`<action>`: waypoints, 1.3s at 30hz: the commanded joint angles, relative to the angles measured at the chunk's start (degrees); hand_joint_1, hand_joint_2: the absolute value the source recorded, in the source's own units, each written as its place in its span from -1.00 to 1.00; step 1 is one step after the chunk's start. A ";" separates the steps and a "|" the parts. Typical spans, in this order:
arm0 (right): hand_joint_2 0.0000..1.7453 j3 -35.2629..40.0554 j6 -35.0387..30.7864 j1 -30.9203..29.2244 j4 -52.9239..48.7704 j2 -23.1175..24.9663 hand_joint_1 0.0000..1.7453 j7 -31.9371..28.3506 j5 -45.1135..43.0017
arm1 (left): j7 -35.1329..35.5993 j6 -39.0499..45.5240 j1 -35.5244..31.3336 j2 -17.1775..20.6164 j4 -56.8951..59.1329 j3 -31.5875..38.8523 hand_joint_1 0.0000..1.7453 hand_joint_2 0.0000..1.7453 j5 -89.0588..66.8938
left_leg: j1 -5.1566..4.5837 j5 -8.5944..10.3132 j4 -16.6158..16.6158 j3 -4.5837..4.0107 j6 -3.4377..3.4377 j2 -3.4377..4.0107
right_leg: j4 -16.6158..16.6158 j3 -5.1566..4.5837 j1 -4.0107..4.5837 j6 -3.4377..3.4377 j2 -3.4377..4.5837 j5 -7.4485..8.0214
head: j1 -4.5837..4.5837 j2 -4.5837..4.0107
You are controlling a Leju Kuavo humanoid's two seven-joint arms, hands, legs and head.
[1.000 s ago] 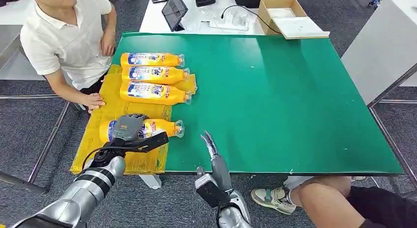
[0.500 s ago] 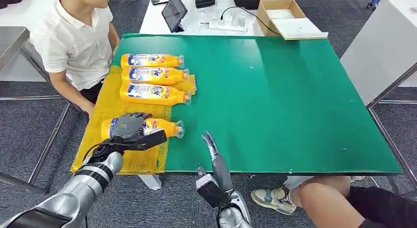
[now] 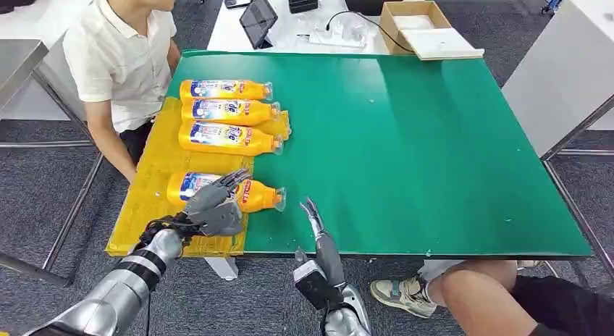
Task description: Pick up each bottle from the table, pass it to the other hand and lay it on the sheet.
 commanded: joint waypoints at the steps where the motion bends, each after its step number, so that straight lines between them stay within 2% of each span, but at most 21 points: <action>1: -1.00 -0.83 -0.33 -1.16 3.65 -1.18 -1.00 0.04 -0.44 | 0.72 0.29 9.39 0.14 -20.33 -2.39 -1.00 1.00 15.23 | 0.06 -0.07 -0.04 0.08 -0.09 0.14 | -0.05 0.05 0.07 -0.10 0.06 -0.03 | 0.00 0.00; 6: -1.00 -1.18 -0.71 -0.66 2.97 -1.30 -1.00 0.21 -0.38 | 0.27 2.04 12.14 -0.86 -27.37 -0.24 -1.00 1.00 20.44 | 0.04 -0.04 -0.03 -0.22 -0.06 0.17 | -0.02 -0.28 0.05 -0.07 0.05 -0.03 | 0.00 0.00; 9: -1.00 -1.58 -1.63 0.24 0.78 -1.46 -1.00 -0.17 -0.57 | -1.78 5.03 15.66 -2.57 -34.40 1.84 -1.00 1.00 23.44 | 0.08 -0.17 0.01 -0.07 -0.11 0.25 | 0.01 -0.13 0.09 -0.13 0.09 -0.13 | 0.02 0.00; 16: -1.00 -1.66 -1.85 0.46 0.19 -1.52 -1.00 -0.01 -0.57 | -1.65 5.40 16.05 -2.80 -35.06 2.16 -1.00 1.00 23.94 | 0.05 -0.06 -0.01 -0.30 -0.08 0.17 | 0.00 -0.33 0.06 -0.10 0.04 -0.04 | 0.00 0.00; 22: -1.00 -0.79 -2.58 1.53 -4.79 -2.74 -1.00 1.37 1.62 | -7.01 11.42 20.39 -5.80 -45.52 5.26 -1.00 1.00 29.20 | 0.05 -0.07 0.02 -0.37 -0.07 0.21 | 0.00 -0.42 0.06 -0.08 0.06 -0.04 | 0.00 0.00; 39: -1.00 1.32 -2.50 -0.45 -9.19 -7.09 -1.00 4.61 9.45 | -10.82 16.96 20.63 -6.16 -47.34 9.74 -1.00 1.00 30.46 | 0.04 -0.08 -0.01 -0.28 -0.09 0.26 | 0.00 -0.35 0.05 -0.11 0.10 -0.04 | -0.02 0.02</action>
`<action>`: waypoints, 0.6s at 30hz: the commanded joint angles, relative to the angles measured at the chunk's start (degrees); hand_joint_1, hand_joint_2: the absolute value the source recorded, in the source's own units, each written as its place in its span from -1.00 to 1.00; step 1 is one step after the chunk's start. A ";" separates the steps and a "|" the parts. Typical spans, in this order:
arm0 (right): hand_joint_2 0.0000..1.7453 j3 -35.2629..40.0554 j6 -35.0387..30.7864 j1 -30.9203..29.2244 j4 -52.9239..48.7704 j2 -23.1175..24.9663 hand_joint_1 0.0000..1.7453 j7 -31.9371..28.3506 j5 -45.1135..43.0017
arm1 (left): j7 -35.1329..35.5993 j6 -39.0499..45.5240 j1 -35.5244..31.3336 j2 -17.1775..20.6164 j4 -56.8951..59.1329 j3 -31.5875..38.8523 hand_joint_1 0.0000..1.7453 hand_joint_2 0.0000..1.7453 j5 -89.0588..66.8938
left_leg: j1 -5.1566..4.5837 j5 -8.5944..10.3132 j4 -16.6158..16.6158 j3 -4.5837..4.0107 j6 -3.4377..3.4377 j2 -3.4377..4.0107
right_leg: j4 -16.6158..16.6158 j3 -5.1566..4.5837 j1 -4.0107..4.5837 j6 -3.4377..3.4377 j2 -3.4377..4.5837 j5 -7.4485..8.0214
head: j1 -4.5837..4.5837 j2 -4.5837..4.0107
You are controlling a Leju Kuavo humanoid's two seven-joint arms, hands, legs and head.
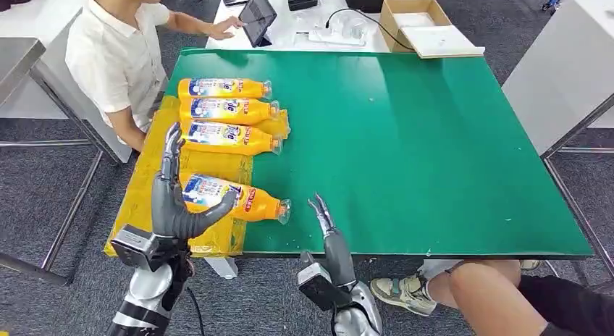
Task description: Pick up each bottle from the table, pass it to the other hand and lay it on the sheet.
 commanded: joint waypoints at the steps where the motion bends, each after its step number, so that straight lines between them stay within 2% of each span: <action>1: -1.00 1.95 -0.21 -2.23 -2.41 -4.16 -1.00 1.39 2.25 | -0.65 1.33 -0.32 -0.46 -1.19 4.16 -1.00 1.00 -0.16 | 0.01 -0.03 -0.02 0.07 -0.06 0.08 | -0.02 0.05 0.01 -0.07 0.02 -0.01 | 0.00 0.00; 8: -1.00 2.27 -0.34 -2.22 -2.32 -4.28 -1.00 1.62 2.95 | -0.88 1.65 -0.34 -0.67 -1.03 4.29 -1.00 1.00 -0.23 | 0.01 -0.01 -0.03 0.04 -0.04 0.05 | -0.02 0.03 0.01 -0.05 0.01 -0.01 | -0.02 0.00; 18: -1.00 -0.26 -3.02 -5.33 -11.77 -12.13 -1.00 3.59 12.97 | -3.75 7.30 -1.77 0.09 -3.54 11.98 -1.00 1.00 -0.40 | 0.00 -0.03 0.03 0.03 -0.06 0.09 | 0.05 0.01 0.00 -0.07 0.02 -0.02 | -0.02 0.00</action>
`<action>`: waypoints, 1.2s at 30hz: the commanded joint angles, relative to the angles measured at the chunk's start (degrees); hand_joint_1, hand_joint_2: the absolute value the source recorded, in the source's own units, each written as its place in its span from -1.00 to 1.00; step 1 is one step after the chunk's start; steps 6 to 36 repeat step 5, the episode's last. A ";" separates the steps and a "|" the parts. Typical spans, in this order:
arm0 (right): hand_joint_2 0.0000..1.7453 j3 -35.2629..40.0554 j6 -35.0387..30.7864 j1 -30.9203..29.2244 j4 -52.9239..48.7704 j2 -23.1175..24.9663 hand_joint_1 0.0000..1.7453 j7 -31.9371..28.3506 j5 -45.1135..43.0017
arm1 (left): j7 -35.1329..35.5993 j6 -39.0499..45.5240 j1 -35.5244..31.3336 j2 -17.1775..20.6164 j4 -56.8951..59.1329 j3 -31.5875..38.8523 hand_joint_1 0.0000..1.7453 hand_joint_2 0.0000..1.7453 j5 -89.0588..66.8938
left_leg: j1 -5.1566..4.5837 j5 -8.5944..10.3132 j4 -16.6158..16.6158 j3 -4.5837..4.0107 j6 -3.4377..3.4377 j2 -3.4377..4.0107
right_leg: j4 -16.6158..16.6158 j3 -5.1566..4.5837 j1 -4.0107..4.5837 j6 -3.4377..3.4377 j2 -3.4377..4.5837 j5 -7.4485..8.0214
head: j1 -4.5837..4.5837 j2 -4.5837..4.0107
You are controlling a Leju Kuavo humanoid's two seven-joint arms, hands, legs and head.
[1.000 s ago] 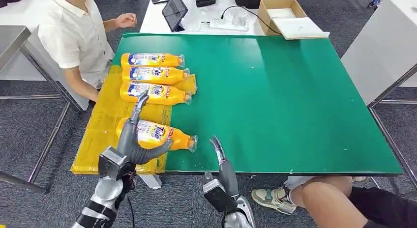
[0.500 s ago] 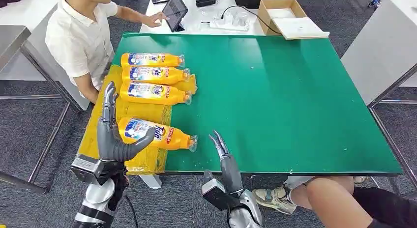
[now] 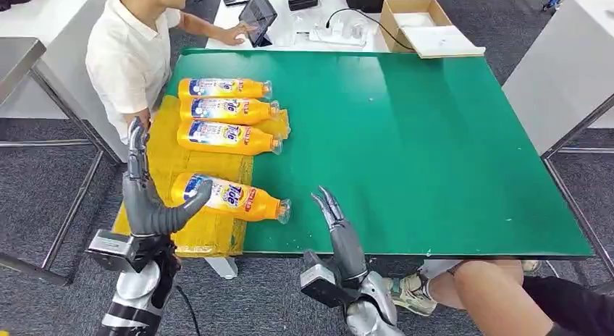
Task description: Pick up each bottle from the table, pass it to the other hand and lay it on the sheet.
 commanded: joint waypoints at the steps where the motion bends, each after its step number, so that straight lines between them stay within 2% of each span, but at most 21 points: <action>1: -1.00 -1.39 -1.25 -4.31 -7.57 -8.39 -1.00 2.20 6.51 | -1.65 2.77 -2.28 0.35 -1.35 8.58 -1.00 1.00 0.74 | 0.02 -0.08 0.08 0.08 -0.09 0.14 | 0.07 0.06 0.04 -0.11 0.04 -0.05 | 0.00 0.00; 3: -1.00 -3.43 -0.83 -4.61 -9.62 -9.78 -1.00 2.39 6.74 | -1.83 3.64 -2.40 0.34 -1.62 10.87 -1.00 1.00 1.27 | -0.01 -0.04 0.04 0.03 -0.06 0.11 | 0.05 0.01 0.00 -0.07 0.02 -0.02 | -0.02 0.00; 4: 1.00 -4.39 -0.64 -4.54 -10.89 -10.41 -1.00 2.25 6.93 | -1.92 4.21 -2.40 0.25 -1.60 12.06 -1.00 1.00 1.75 | -0.01 -0.03 0.02 0.03 -0.06 0.08 | 0.04 0.02 0.00 -0.06 0.00 -0.02 | 0.02 0.00; 36: 1.00 -5.43 -0.69 -4.49 -12.17 -11.01 -1.00 2.19 7.07 | -2.29 4.50 -2.42 0.32 -1.54 13.19 -1.00 1.00 2.59 | 0.01 -0.08 0.07 0.09 -0.09 0.12 | 0.08 0.07 0.03 -0.10 0.01 -0.06 | 0.00 0.00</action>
